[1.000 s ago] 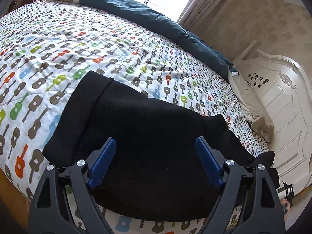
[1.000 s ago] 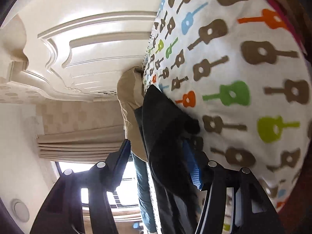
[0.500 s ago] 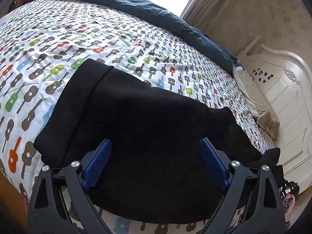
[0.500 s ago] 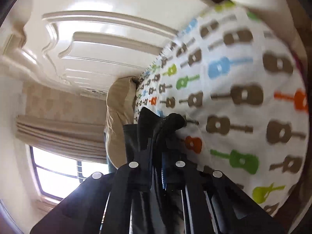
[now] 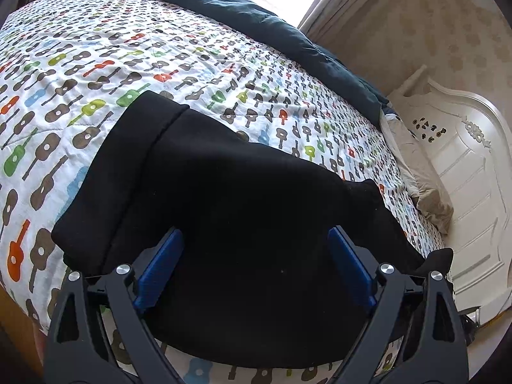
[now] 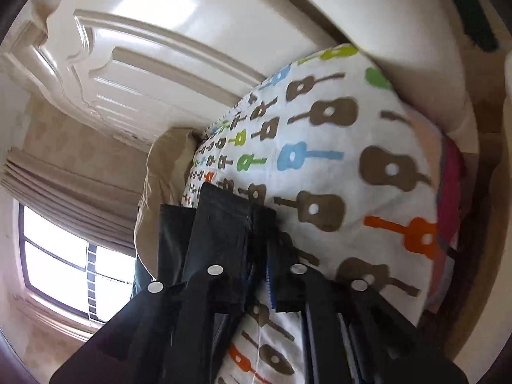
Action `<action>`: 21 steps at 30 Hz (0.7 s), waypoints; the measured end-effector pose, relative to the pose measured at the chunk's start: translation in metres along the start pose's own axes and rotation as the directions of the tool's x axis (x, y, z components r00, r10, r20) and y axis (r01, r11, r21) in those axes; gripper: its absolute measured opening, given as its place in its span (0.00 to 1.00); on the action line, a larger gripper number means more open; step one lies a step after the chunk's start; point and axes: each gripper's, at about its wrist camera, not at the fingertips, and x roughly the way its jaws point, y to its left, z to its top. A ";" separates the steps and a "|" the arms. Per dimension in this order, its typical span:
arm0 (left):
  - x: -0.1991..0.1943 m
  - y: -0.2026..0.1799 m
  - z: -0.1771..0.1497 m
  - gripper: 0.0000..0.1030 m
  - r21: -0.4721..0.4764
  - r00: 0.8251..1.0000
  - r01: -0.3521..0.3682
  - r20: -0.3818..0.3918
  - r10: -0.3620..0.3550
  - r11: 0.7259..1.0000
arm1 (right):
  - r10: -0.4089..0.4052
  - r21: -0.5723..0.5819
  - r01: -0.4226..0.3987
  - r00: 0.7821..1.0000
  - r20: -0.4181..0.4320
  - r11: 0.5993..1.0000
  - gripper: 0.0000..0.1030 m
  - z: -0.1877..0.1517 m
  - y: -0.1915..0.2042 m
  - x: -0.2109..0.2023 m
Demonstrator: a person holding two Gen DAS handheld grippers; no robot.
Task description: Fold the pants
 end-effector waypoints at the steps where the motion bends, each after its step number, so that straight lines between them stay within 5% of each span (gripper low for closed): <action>1: 0.000 0.000 0.000 0.89 0.001 1.000 0.001 0.000 -0.001 1.000 | -0.034 0.008 0.034 0.999 0.028 0.999 0.17 0.002 0.000 -0.009; 3: 0.000 0.000 0.000 0.89 0.001 1.000 0.000 0.000 0.000 1.000 | -0.118 0.006 0.118 0.987 0.111 0.993 0.20 0.003 0.007 -0.029; 6: 0.000 -0.001 -0.001 0.89 0.011 1.000 -0.007 0.000 0.007 1.000 | -0.054 -0.058 0.064 0.987 0.153 0.996 0.32 0.000 0.036 -0.040; 8: 0.001 -0.002 0.000 0.89 0.018 1.000 -0.011 0.000 0.011 1.000 | 0.012 -0.123 -0.001 0.996 0.091 0.992 0.48 -0.003 0.064 -0.023; 12: 0.002 -0.001 0.000 0.89 0.021 1.000 -0.011 -0.002 0.011 1.000 | 0.084 -0.155 -0.097 0.992 -0.091 0.983 0.50 -0.009 0.093 0.034; 21: 0.005 0.003 0.004 0.90 -0.018 1.000 0.004 -0.012 -0.004 1.000 | -0.017 -0.123 -0.008 0.980 -0.198 0.992 0.50 -0.013 0.109 0.120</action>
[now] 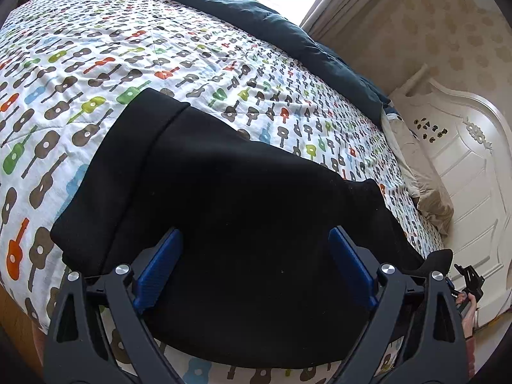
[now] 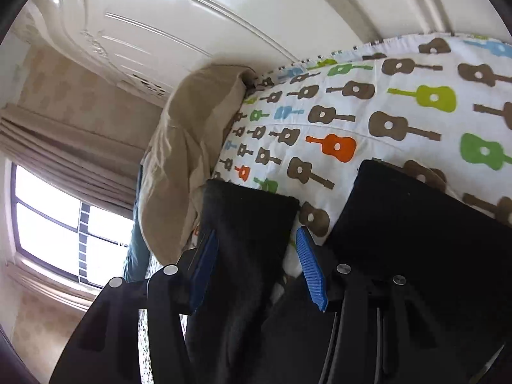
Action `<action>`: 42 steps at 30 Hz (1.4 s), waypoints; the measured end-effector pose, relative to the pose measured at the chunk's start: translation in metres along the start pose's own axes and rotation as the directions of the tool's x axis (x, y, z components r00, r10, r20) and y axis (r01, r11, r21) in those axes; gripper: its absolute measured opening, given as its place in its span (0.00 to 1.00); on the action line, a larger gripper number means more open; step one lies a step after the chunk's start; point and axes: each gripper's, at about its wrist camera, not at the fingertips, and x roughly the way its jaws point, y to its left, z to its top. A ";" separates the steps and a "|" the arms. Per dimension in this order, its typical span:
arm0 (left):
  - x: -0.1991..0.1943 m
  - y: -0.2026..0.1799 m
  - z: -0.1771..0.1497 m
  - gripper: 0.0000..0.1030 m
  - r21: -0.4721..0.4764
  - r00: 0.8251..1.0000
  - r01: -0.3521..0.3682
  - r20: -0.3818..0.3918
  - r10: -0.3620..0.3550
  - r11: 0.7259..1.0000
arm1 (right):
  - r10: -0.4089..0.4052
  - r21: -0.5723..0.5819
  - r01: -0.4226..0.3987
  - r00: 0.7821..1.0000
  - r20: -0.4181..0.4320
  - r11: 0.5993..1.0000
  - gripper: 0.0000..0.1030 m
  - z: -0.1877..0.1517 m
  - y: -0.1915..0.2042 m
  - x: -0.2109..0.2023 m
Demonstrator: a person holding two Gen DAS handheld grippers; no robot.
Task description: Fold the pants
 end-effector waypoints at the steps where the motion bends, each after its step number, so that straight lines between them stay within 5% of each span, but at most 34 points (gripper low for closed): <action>1: 0.000 0.000 0.000 0.90 -0.004 1.000 0.003 0.001 -0.003 1.000 | -0.010 0.016 0.010 1.000 -0.001 1.000 0.50 0.001 -0.001 0.003; 8: 0.001 -0.003 -0.002 0.94 -0.002 1.000 0.000 0.004 0.000 1.000 | -0.072 -0.003 0.072 0.997 -0.006 0.997 0.48 0.000 0.006 0.015; 10: 0.001 -0.003 -0.002 0.94 -0.002 1.000 -0.001 0.006 0.001 1.000 | -0.089 -0.024 0.089 0.996 -0.001 0.996 0.22 0.000 0.010 0.017; 15: 0.001 -0.003 -0.003 0.94 -0.007 1.000 0.007 0.003 -0.007 1.000 | -0.034 -0.021 0.035 0.998 0.048 0.999 0.09 -0.004 0.010 -0.004; 23: 0.002 -0.001 0.000 0.94 -0.021 1.000 0.018 -0.005 -0.018 1.000 | 0.063 -0.049 -0.058 0.992 0.107 0.997 0.06 -0.006 0.015 -0.073; 30: 0.001 -0.002 0.000 0.94 -0.022 1.000 0.019 -0.004 -0.019 1.000 | 0.064 -0.041 -0.059 0.988 0.140 0.997 0.06 -0.019 -0.015 -0.129; 42: 0.000 -0.004 -0.002 0.94 -0.017 1.000 0.017 -0.004 -0.017 1.000 | -0.016 0.075 0.008 0.994 0.111 0.997 0.06 -0.037 -0.091 -0.127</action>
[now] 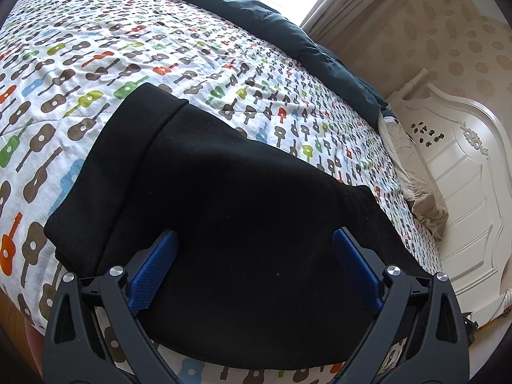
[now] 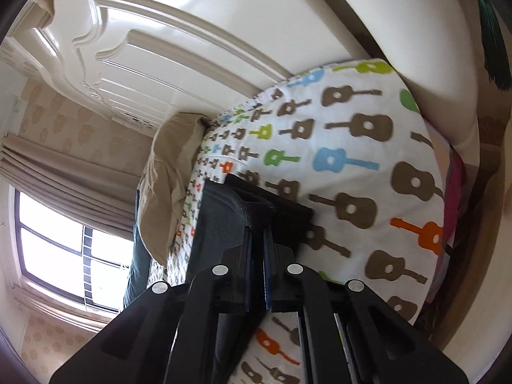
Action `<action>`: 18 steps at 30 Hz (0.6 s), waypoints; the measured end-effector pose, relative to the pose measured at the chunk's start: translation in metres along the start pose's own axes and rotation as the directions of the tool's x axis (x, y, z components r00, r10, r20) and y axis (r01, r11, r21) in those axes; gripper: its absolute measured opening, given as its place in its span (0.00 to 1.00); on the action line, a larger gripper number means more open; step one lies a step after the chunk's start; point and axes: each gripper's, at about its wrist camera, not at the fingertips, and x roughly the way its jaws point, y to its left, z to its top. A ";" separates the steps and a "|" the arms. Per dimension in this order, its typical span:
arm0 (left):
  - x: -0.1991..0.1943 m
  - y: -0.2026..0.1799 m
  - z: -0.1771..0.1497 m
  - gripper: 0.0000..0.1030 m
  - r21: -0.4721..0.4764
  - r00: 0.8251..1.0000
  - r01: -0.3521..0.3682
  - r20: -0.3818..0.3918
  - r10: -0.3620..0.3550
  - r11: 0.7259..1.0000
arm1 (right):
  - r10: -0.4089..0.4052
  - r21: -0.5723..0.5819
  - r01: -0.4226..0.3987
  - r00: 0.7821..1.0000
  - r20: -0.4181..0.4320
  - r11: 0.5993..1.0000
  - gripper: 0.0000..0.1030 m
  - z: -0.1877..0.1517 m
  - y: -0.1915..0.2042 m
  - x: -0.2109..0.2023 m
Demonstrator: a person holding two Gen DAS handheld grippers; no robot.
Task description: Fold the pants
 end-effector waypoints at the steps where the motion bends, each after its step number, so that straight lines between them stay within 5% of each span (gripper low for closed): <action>1: 0.000 -0.001 0.000 0.94 0.002 1.000 -0.002 -0.001 0.002 1.000 | -0.002 0.009 0.002 1.000 -0.004 1.000 0.06 0.000 -0.004 0.002; 18: 0.002 -0.002 0.001 0.94 0.014 1.000 -0.004 -0.004 0.004 1.000 | -0.011 -0.015 0.010 0.999 -0.041 1.000 0.10 0.000 -0.012 0.001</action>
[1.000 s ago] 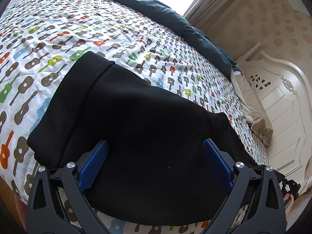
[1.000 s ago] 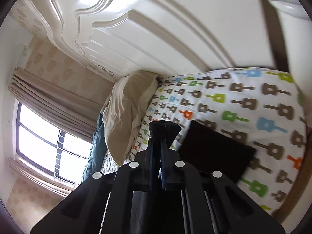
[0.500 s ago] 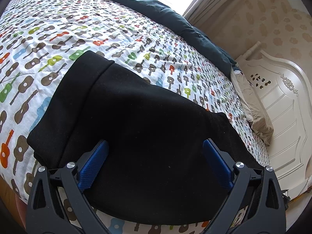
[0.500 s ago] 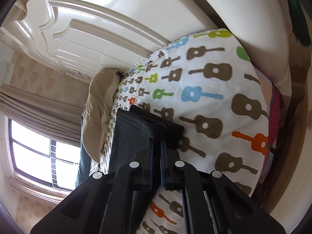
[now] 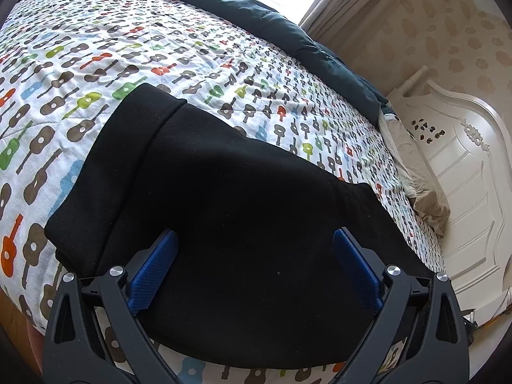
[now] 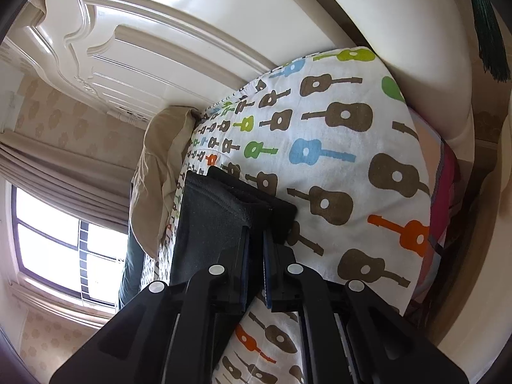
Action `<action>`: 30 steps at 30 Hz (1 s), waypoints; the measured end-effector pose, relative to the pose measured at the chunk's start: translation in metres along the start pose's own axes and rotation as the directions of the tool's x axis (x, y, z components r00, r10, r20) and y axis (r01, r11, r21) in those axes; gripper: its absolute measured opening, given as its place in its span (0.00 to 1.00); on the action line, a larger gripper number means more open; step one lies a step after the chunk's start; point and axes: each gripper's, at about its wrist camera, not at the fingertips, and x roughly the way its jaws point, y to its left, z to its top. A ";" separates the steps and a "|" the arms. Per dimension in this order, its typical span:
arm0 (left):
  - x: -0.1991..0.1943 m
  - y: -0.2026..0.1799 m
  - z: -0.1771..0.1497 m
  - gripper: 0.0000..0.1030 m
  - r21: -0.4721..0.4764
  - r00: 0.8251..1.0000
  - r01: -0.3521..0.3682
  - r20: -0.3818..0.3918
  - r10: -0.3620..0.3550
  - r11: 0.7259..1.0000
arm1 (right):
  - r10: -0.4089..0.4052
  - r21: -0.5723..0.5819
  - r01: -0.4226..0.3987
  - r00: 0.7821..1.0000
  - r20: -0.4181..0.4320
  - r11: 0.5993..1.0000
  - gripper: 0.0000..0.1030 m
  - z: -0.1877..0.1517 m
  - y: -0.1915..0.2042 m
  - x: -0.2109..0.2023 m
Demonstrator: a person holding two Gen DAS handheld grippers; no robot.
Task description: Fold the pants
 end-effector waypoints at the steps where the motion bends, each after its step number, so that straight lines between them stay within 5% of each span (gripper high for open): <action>1: 0.000 0.001 0.001 0.94 0.000 1.000 0.000 0.000 0.000 1.000 | -0.015 -0.011 0.015 1.000 -0.001 1.000 0.11 0.001 0.001 -0.003; 5: 0.001 0.001 0.001 0.94 0.000 1.000 0.001 -0.001 -0.001 1.000 | -0.107 -0.101 0.112 0.993 0.049 0.989 0.22 0.009 0.014 -0.019; 7: 0.001 0.001 0.001 0.94 0.001 1.000 0.001 -0.001 -0.001 1.000 | -0.119 -0.141 0.128 0.991 0.065 0.982 0.34 0.016 0.021 -0.026; 12: 0.002 0.000 0.000 0.95 0.026 1.000 -0.006 -0.003 0.006 1.000 | -0.027 -0.333 -0.005 0.996 -0.090 0.943 0.60 0.032 0.057 -0.005; 18: 0.004 -0.003 -0.001 0.95 0.060 1.000 -0.027 -0.007 0.027 0.998 | -0.100 -0.510 -0.033 0.968 -0.231 0.860 0.62 0.051 0.085 0.042; 25: 0.007 -0.005 0.000 0.96 0.072 0.999 -0.050 -0.013 0.051 0.996 | -0.176 -0.505 -0.027 0.920 -0.351 0.863 0.64 0.070 0.072 0.084; 30: 0.008 -0.007 0.000 0.97 0.077 0.998 -0.056 -0.015 0.058 0.995 | -0.155 -0.505 -0.086 0.896 -0.416 0.859 0.67 0.066 0.072 0.091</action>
